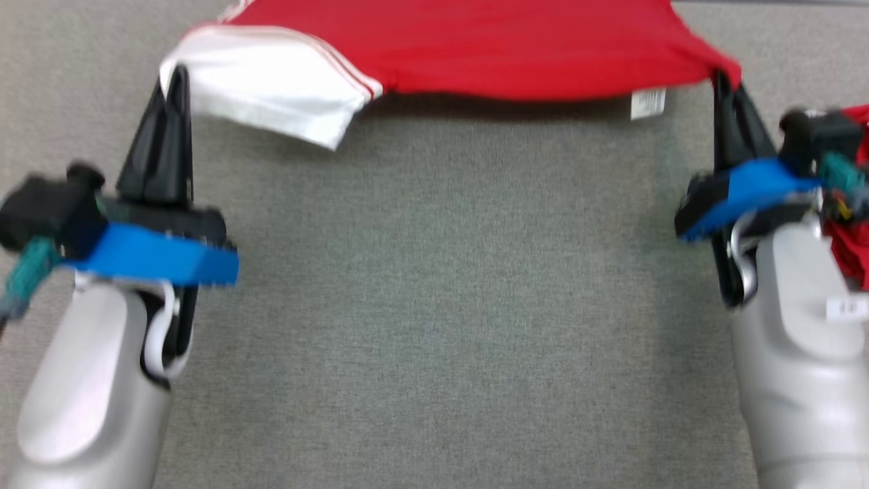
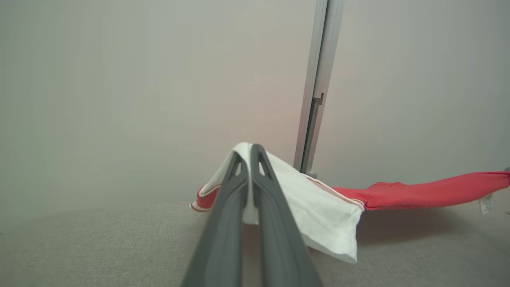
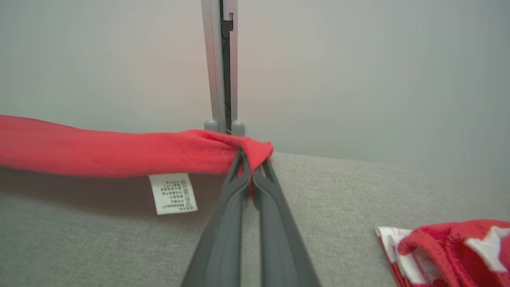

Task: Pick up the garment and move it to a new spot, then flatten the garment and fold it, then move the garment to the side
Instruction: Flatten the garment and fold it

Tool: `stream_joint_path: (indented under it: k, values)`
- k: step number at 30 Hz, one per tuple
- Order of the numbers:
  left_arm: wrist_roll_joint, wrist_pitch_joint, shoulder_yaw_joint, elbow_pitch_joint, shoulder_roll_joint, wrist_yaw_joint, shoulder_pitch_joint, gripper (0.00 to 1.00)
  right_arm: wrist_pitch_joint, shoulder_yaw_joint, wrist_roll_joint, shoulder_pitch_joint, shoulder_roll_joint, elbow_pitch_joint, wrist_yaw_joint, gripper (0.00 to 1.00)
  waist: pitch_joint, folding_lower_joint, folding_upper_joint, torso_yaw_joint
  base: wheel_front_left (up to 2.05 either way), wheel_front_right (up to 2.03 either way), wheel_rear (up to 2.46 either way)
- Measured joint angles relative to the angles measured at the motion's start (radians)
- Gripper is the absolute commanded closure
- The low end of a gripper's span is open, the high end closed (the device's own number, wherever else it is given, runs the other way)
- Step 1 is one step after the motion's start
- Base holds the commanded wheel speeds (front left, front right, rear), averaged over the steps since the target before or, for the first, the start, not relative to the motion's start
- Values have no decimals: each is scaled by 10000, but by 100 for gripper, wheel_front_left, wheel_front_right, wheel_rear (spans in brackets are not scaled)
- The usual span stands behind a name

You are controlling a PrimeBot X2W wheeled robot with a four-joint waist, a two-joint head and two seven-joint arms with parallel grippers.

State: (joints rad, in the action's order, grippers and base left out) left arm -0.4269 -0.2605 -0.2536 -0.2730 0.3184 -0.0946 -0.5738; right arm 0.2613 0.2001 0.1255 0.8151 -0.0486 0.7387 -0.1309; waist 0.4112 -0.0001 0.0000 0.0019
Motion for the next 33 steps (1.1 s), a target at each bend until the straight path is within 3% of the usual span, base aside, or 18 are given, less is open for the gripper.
stream_joint_path:
  k: [9, 15, 20, 26, 33]
  values:
    - [-301, 433, 169, 2976, 339, 823, 3702, 100, -276, -775, -1003, -3701, 4, -3035, 0, 100, -1449, -3, 0, -81, 0, 0, 0]
    - [-295, 1110, 405, 5152, 886, 1584, 6196, 100, -1498, -1085, -1453, -6156, -10, -5739, 0, 100, -2177, -3, 0, -374, 0, 0, 0]
    - [-339, 1879, 380, 6052, 1287, 1891, 7848, 100, -2734, -1384, -1488, -7783, -4, -7288, 0, 100, -2505, -3, 0, -532, 0, 0, 0]
    - [-662, 2080, 201, 6105, 1206, 1904, 8182, 100, -3446, -1565, -1450, -8240, -6, -7570, 2, 100, -2671, -1, 0, -518, 0, 0, 0]
    - [-853, 2105, -157, 5256, 953, 1645, 7932, 100, -3728, -1653, -1626, -8185, -4, -6544, 2, 100, -2662, 0, 0, -471, 0, 0, 0]
